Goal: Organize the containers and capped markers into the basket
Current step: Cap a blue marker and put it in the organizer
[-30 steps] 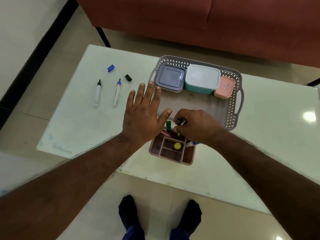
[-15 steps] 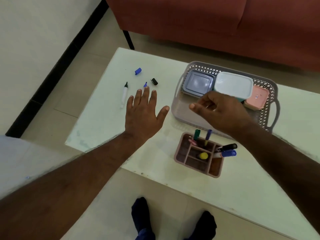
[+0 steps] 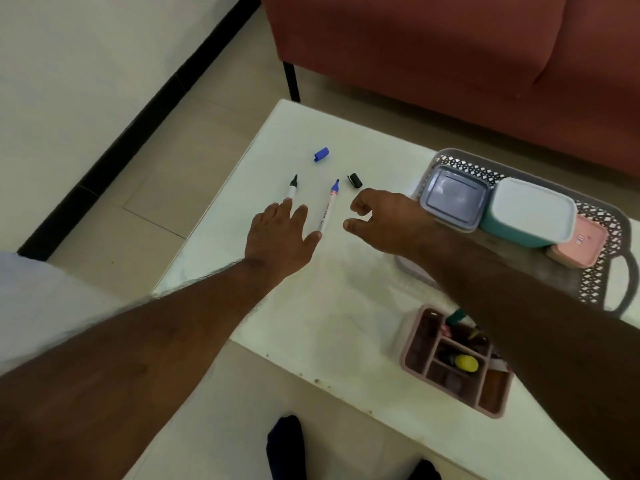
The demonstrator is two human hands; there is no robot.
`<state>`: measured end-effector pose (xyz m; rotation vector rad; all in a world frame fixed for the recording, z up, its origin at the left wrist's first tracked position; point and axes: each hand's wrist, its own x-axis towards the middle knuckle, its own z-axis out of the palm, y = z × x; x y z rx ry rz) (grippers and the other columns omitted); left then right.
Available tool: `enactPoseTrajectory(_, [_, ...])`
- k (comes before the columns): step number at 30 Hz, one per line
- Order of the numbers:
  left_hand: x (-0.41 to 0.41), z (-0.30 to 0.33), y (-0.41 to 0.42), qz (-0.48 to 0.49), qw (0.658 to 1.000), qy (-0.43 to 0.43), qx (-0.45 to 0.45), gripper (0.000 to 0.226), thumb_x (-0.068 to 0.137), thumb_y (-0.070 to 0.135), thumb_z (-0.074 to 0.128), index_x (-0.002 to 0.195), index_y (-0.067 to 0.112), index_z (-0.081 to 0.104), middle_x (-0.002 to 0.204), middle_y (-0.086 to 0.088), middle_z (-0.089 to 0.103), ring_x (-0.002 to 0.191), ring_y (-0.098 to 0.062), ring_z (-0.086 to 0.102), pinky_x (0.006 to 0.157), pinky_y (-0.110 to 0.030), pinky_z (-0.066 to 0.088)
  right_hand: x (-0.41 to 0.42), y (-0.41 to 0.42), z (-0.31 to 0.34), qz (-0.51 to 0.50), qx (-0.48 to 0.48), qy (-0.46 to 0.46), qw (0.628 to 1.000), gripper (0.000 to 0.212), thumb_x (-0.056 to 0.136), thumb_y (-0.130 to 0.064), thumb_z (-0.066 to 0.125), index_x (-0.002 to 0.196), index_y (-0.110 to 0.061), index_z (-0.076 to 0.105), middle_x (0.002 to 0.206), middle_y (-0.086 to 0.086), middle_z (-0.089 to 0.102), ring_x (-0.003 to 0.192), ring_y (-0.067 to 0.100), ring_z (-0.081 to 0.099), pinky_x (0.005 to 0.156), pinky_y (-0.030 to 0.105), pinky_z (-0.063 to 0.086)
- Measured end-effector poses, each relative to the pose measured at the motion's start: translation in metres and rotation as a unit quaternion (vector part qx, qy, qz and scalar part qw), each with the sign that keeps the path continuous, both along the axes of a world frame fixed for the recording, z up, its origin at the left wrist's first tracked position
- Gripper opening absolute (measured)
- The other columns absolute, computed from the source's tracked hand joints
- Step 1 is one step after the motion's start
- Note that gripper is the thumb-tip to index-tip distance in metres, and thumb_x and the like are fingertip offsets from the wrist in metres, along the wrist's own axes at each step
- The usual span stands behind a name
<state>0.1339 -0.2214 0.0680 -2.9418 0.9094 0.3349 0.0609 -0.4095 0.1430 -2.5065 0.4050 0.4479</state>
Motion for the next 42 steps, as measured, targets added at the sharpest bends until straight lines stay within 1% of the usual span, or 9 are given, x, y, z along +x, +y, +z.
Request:
enactPoseTrajectory(7, [0.004,-0.026,-0.012,-0.127,0.988,-0.060,-0.060,0.053,0.092,0.048,0.049,0.134,0.017,0.056,0.130,-0.019,0.059,0.111,-0.037,0.057,0.090,-0.043,0.046,0.057,-0.001,-0.046,-0.032,-0.037,0.006,0.999,0.046,0.094,-0.042,0.061,0.135,-0.023,0.051,0.135,0.001,0.056,0.118,0.021,0.055,0.097,0.032,0.045])
enactPoseTrajectory(12, [0.004,-0.040,-0.037,-0.093,0.993,-0.047,-0.054,0.047,0.095,0.045,0.045,0.132,0.017,0.053,0.129,-0.016,0.056,0.106,-0.034,0.055,0.086,-0.040,0.044,0.092,-0.002,-0.055,-0.017,-0.058,-0.034,0.998,0.050,0.092,-0.041,0.063,0.137,-0.023,0.050,0.138,0.003,0.051,0.114,0.021,0.058,0.094,0.031,0.046])
enactPoseTrajectory(19, [0.004,-0.033,-0.031,-0.073,0.993,-0.044,-0.087,0.020,0.094,0.014,0.051,0.105,0.015,0.067,0.093,-0.005,0.062,0.084,-0.020,0.059,0.062,-0.029,0.036,0.127,0.005,-0.063,0.009,-0.092,-0.045,0.995,0.052,0.095,-0.037,0.059,0.143,-0.022,0.045,0.147,0.003,0.043,0.125,0.021,0.052,0.100,0.029,0.039])
enactPoseTrajectory(23, [0.000,-0.035,-0.016,0.020,0.979,-0.045,-0.197,0.008,0.084,0.013,0.068,0.092,0.014,0.068,0.073,-0.003,0.057,0.061,-0.018,0.055,0.048,-0.026,0.042,0.143,0.006,-0.065,-0.019,-0.096,-0.077,0.992,0.039,0.098,-0.030,0.054,0.135,-0.021,0.052,0.140,0.005,0.050,0.119,0.024,0.055,0.095,0.027,0.040])
enactPoseTrajectory(29, [0.005,-0.027,0.005,0.217,0.934,0.001,-0.283,0.031,0.089,0.017,0.066,0.115,0.012,0.050,0.095,-0.005,0.061,0.081,-0.021,0.062,0.065,-0.030,0.051,0.159,0.001,-0.079,-0.035,-0.086,-0.071,0.993,0.043,0.097,-0.011,0.046,0.139,-0.020,0.050,0.144,0.004,0.050,0.128,0.022,0.050,0.106,0.026,0.035])
enactPoseTrajectory(34, [0.016,-0.022,0.026,0.243,0.917,-0.005,-0.315,0.031,0.087,0.010,0.060,0.117,0.008,0.054,0.105,-0.009,0.058,0.087,-0.027,0.059,0.067,-0.034,0.045,0.167,0.001,-0.089,0.021,-0.073,-0.013,0.997,0.059,0.096,-0.005,0.042,0.151,-0.024,0.035,0.163,-0.004,0.023,0.147,0.016,0.027,0.118,0.028,0.020])
enactPoseTrajectory(37, [0.020,-0.022,0.036,0.244,0.915,-0.017,-0.319,0.026,0.084,0.009,0.057,0.111,0.009,0.056,0.101,-0.008,0.057,0.081,-0.028,0.057,0.064,-0.035,0.047,0.169,0.006,-0.091,0.080,-0.128,0.007,0.989,0.063,0.095,-0.006,0.040,0.154,-0.027,0.028,0.165,-0.006,0.012,0.146,0.023,0.026,0.118,0.039,0.026])
enactPoseTrajectory(39, [0.021,-0.021,0.041,0.237,0.915,-0.023,-0.326,0.025,0.084,0.009,0.058,0.110,0.010,0.057,0.099,-0.007,0.057,0.080,-0.026,0.057,0.064,-0.035,0.047,0.168,0.012,-0.093,0.094,-0.158,0.018,0.983,0.063,0.094,-0.007,0.038,0.153,-0.025,0.030,0.165,-0.007,0.013,0.144,0.025,0.027,0.115,0.042,0.031])
enactPoseTrajectory(42, [0.022,-0.022,0.045,0.224,0.915,-0.037,-0.334,0.024,0.083,0.010,0.060,0.107,0.009,0.058,0.097,-0.006,0.057,0.078,-0.025,0.057,0.063,-0.035,0.050,0.166,0.018,-0.095,0.106,-0.197,0.015,0.975,0.054,0.091,-0.005,0.041,0.144,-0.015,0.043,0.155,0.001,0.034,0.135,0.029,0.037,0.110,0.042,0.037])
